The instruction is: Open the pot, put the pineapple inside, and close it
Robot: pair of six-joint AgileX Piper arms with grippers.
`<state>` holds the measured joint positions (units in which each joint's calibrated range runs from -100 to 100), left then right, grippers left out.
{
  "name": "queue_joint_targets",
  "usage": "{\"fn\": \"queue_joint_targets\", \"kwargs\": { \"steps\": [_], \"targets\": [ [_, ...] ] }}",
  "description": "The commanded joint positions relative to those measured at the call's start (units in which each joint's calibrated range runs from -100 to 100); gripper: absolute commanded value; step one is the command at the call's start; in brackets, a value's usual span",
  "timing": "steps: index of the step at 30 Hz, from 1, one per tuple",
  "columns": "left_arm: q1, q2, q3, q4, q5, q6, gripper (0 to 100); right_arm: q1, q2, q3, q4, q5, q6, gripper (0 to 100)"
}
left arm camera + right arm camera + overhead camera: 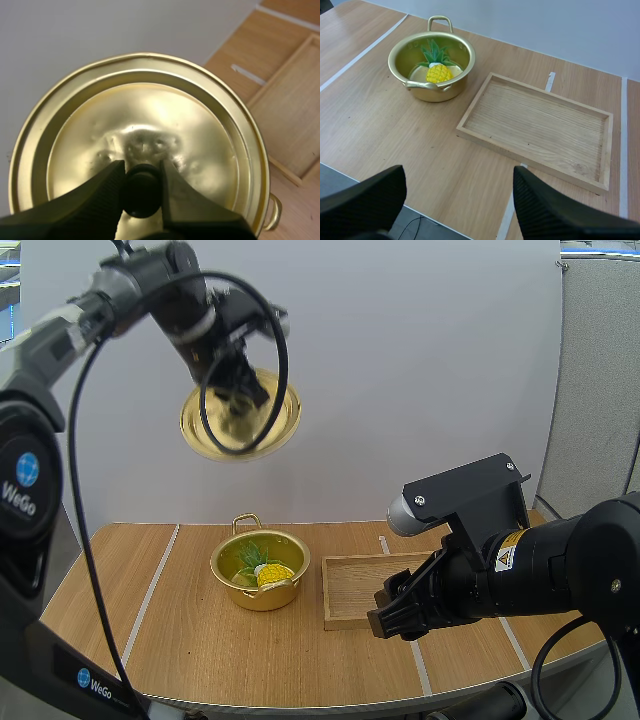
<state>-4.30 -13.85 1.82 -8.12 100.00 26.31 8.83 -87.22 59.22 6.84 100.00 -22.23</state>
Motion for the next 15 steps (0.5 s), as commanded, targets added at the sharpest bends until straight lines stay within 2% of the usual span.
{"fn": "queue_joint_targets", "kwargs": {
  "steps": [1, 8, 15],
  "targets": [
    [-0.21, 1.34, 5.35, -1.2, 0.0, 1.65, 0, -0.18, -0.47, -0.01, -0.36, 0.0, -0.41, 100],
    [-0.21, 5.23, 13.84, -1.3, -2.36, 3.62, 0, -0.18, -0.47, -0.01, -0.77, 0.0, -0.41, 100],
    [-0.21, 10.04, 14.65, -1.42, -6.34, 3.62, 0, -0.25, -0.47, -0.01, -0.76, 0.0, -0.41, 100]
  ]
}}
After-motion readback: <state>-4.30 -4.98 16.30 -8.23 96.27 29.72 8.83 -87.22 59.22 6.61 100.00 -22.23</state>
